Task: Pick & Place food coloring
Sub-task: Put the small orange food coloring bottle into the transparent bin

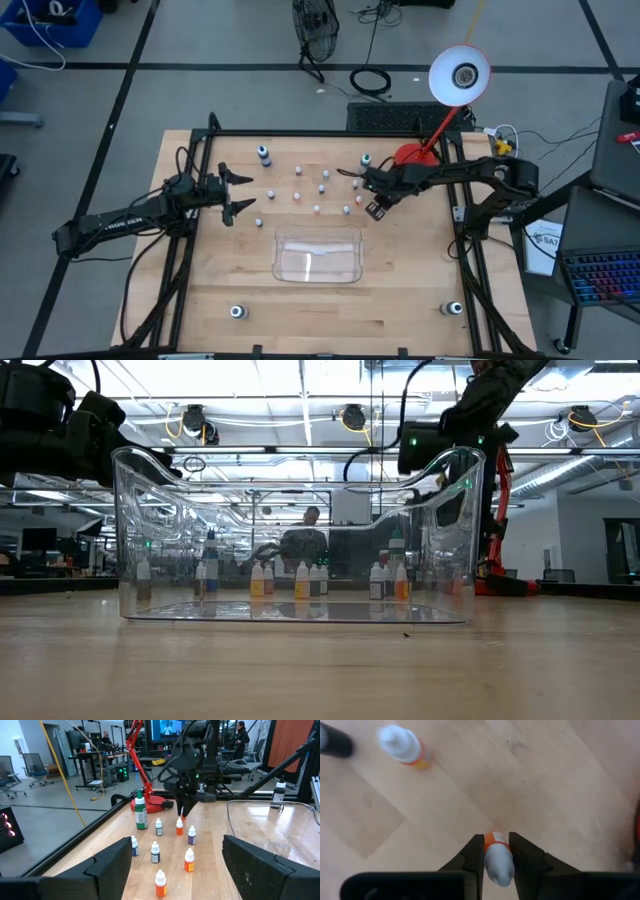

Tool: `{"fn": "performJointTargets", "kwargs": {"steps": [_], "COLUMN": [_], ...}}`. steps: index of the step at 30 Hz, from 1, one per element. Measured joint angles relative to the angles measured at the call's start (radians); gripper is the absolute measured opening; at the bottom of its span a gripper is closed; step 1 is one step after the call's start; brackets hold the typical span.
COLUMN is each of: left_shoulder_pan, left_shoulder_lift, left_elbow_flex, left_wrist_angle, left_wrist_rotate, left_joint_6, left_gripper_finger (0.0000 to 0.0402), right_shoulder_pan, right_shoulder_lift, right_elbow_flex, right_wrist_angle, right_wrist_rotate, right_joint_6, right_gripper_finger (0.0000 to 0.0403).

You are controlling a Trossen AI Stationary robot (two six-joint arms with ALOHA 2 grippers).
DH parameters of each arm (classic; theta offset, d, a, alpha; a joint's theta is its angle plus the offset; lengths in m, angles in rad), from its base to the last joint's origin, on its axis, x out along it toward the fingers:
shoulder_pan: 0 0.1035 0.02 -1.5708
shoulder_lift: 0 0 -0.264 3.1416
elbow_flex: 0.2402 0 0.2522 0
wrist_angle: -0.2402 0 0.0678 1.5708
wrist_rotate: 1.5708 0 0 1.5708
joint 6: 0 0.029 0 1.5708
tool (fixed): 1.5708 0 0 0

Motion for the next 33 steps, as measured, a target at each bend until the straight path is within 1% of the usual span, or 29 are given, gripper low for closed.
{"fn": "performJointTargets", "kwargs": {"steps": [4, 7, 11, 13, 15, 17, 20, 24, 29, 31, 33], "left_shoulder_pan": [0.0, 0.0, 0.0, 0.0, 0.0, 0.0, 0.0, 0.0, 0.0, 0.0, 0.0], "left_shoulder_lift": [0.0, 0.0, 0.0, 0.0, 0.0, 0.0, 0.0, 0.0, 0.0, 0.0, 0.0], "left_elbow_flex": [0.0, 0.0, 0.0, 0.0, 0.0, 0.0, 0.0, 0.0, 0.0, 0.0, 0.0], "left_wrist_angle": [0.0, 0.0, 0.0, 0.0, 0.0, 0.0, 0.0, 0.0, 0.0, 0.0, 0.0], "left_wrist_rotate": [0.0, 0.0, 0.0, 0.0, 0.0, 0.0, 0.0, 0.0, 0.0, 0.0, 0.0], "left_joint_6": [0.0, 0.0, 0.0, 0.0, 0.0, 0.0, 0.0, 0.0, 0.0, 0.0, 0.0], "left_gripper_finger": [0.0305, 0.0305, 0.0305, 0.0305, 0.0305, 0.0305, 0.0305, 0.0305, 0.0305, 0.0305, 0.0305], "right_shoulder_pan": [0.024, 0.065, 0.156, 0.212, 0.269, 0.322, 0.382, 0.431, 0.465, 0.474, 0.481], "right_shoulder_lift": [-0.073, -0.136, -0.195, -0.2, -0.186, -0.149, -0.06, 0.094, 0.303, 0.371, 0.426], "right_elbow_flex": [0.046, 0.092, 0.182, 0.242, 0.309, 0.39, 0.533, 0.743, 1.014, 1.086, 1.118], "right_wrist_angle": [-0.071, -0.079, -0.029, -0.017, -0.008, -0.014, -0.061, -0.141, -0.316, -0.363, -0.376], "right_wrist_rotate": [0.001, 0.004, 0.004, 0.006, 0.039, 0.08, 0.107, 0.107, 0.105, 0.105, 0.103], "right_joint_6": [0.026, 0.052, 0.038, 0.017, -0.005, -0.031, -0.069, -0.121, -0.168, -0.186, -0.203], "right_gripper_finger": [0.0058, 0.0058, 0.0058, 0.0058, 0.0058, 0.0058, 0.0058, 0.0058, 0.0058, 0.0058, 0.0058]}}
